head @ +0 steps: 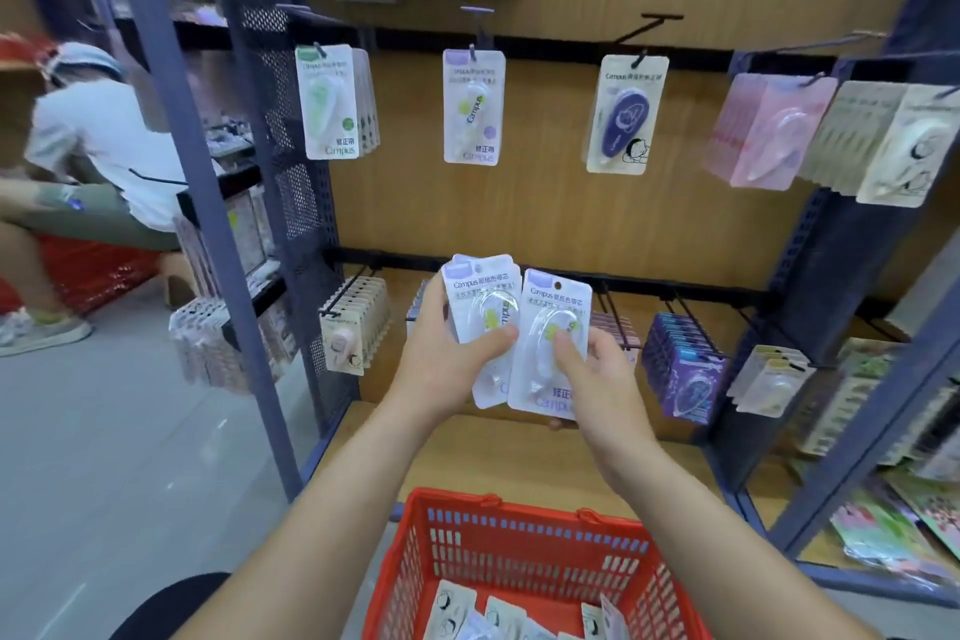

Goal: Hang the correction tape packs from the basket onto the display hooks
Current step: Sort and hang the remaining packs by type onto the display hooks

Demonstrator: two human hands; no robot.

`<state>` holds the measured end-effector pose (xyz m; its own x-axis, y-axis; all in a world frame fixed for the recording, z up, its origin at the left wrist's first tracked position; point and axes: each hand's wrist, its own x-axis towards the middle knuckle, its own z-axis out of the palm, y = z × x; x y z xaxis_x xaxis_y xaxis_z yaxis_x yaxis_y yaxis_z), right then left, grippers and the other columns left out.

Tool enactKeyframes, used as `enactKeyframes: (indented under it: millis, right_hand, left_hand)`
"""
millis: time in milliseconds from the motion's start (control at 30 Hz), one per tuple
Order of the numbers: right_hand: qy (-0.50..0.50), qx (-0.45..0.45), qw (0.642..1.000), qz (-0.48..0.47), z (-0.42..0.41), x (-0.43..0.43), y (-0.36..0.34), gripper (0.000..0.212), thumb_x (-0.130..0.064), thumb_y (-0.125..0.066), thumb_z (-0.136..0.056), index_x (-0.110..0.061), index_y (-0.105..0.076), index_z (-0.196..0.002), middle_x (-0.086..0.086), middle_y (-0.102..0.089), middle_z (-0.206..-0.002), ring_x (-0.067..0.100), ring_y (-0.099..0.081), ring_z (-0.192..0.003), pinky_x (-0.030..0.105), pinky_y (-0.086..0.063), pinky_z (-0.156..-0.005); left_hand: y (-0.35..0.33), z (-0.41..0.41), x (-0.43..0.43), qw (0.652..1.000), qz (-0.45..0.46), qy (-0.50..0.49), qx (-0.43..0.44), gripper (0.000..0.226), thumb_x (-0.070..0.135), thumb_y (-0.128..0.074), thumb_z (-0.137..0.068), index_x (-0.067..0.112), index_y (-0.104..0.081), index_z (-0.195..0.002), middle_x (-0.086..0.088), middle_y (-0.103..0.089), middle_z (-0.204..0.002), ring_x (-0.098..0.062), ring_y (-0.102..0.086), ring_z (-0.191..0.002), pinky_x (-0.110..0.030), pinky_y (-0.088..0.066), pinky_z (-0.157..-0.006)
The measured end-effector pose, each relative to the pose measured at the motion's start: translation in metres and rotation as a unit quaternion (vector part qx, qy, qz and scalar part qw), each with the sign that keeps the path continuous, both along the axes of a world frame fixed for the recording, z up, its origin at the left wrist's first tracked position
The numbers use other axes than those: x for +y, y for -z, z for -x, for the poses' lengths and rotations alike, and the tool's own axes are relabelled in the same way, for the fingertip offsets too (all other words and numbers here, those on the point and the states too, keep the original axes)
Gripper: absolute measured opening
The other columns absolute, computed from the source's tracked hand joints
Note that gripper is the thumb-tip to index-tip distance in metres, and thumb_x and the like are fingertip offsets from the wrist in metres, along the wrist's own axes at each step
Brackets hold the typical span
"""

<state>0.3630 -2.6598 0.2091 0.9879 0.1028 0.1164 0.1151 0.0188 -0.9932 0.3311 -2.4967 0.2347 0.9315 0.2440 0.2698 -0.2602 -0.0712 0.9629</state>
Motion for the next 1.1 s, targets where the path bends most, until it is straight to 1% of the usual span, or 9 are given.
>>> enactKeyframes:
  millis: [133,233,433,567,667,800,867,1000,1100]
  right_hand:
    - [-0.049,-0.037,0.998,-0.016,-0.024,0.025,-0.045,0.019,-0.021,-0.061,-0.102,-0.025,-0.059,-0.121,-0.003,-0.077,-0.109,0.022,-0.077,-0.087,0.038,-0.057,-0.058]
    - [-0.052,-0.098,0.994,-0.012,-0.052,0.048,-0.083,0.022,-0.019,-0.062,-0.102,-0.022,-0.060,-0.124,-0.003,-0.076,-0.112,0.020,-0.076,-0.091,0.033,-0.058,-0.056]
    - [-0.025,-0.209,0.976,0.054,-0.118,0.095,-0.136,0.021,-0.022,-0.054,-0.106,-0.029,-0.062,-0.124,-0.009,-0.075,-0.106,0.009,-0.074,-0.083,0.025,-0.052,-0.052]
    - [-0.015,-0.229,0.972,0.050,-0.148,0.120,-0.158,0.021,-0.020,-0.053,-0.106,-0.039,-0.060,-0.113,-0.016,-0.072,-0.101,0.003,-0.073,-0.084,0.025,-0.053,-0.055]
    - [-0.004,-0.247,0.968,0.047,-0.162,0.133,-0.162,0.028,-0.015,-0.053,-0.104,-0.042,-0.058,-0.111,-0.016,-0.071,-0.106,0.008,-0.073,-0.094,0.022,-0.055,-0.059]
    - [0.014,-0.255,0.967,0.009,-0.173,0.136,-0.148,0.042,-0.019,-0.057,-0.104,-0.036,-0.047,-0.141,-0.009,-0.066,-0.130,0.010,-0.069,-0.112,0.035,-0.062,-0.079]
    - [0.022,-0.260,0.965,-0.007,-0.172,0.135,-0.143,0.045,-0.021,-0.058,-0.104,-0.038,-0.044,-0.142,-0.007,-0.064,-0.135,0.010,-0.068,-0.115,0.039,-0.062,-0.085]
    - [0.020,-0.254,0.967,-0.030,-0.171,0.134,-0.151,0.047,-0.018,-0.057,-0.104,-0.031,-0.043,-0.147,-0.009,-0.064,-0.135,0.006,-0.068,-0.113,0.031,-0.062,-0.084]
    - [0.014,-0.240,0.970,-0.018,-0.173,0.136,-0.157,0.043,-0.018,-0.056,-0.105,-0.030,-0.046,-0.145,-0.013,-0.067,-0.125,0.006,-0.071,-0.106,0.030,-0.063,-0.073]
  left_hand:
    - [-0.040,-0.021,0.033,0.998,0.012,-0.031,-0.044,0.070,-0.001,-0.077,-0.086,0.022,-0.045,-0.143,0.012,-0.071,-0.117,0.001,-0.070,-0.103,-0.018,-0.058,-0.078]
    - [-0.060,-0.033,0.060,0.994,0.030,-0.068,-0.081,0.072,0.003,-0.080,-0.085,0.025,-0.045,-0.144,0.009,-0.071,-0.121,-0.007,-0.071,-0.108,-0.029,-0.061,-0.086]
    - [-0.053,-0.042,0.099,0.992,0.049,-0.058,-0.096,0.067,0.005,-0.079,-0.087,0.029,-0.049,-0.141,0.012,-0.073,-0.118,-0.005,-0.071,-0.106,-0.025,-0.062,-0.081]
    - [-0.054,-0.054,0.110,0.991,0.053,-0.056,-0.111,0.066,0.005,-0.078,-0.087,0.029,-0.049,-0.141,0.015,-0.073,-0.116,-0.004,-0.071,-0.105,-0.022,-0.060,-0.077]
    - [-0.054,-0.058,0.115,0.990,0.047,-0.048,-0.121,0.065,0.004,-0.077,-0.088,0.029,-0.048,-0.141,0.018,-0.073,-0.113,-0.002,-0.071,-0.103,-0.019,-0.059,-0.074]
    - [-0.047,-0.059,0.117,0.990,0.047,-0.042,-0.124,0.069,0.005,-0.078,-0.087,0.030,-0.047,-0.144,0.017,-0.072,-0.117,-0.003,-0.071,-0.107,-0.021,-0.060,-0.076]
    - [-0.042,-0.060,0.118,0.990,0.060,-0.041,-0.122,0.069,0.003,-0.078,-0.087,0.028,-0.048,-0.144,0.014,-0.073,-0.118,-0.005,-0.071,-0.108,-0.022,-0.060,-0.077]
    - [-0.036,-0.064,0.118,0.991,0.069,-0.035,-0.113,0.070,0.000,-0.077,-0.086,0.026,-0.047,-0.144,0.014,-0.073,-0.116,-0.007,-0.071,-0.107,-0.023,-0.060,-0.076]
    - [-0.032,-0.068,0.118,0.991,0.071,-0.028,-0.112,0.072,-0.002,-0.077,-0.086,0.024,-0.046,-0.146,0.012,-0.073,-0.118,-0.008,-0.071,-0.109,-0.024,-0.060,-0.077]
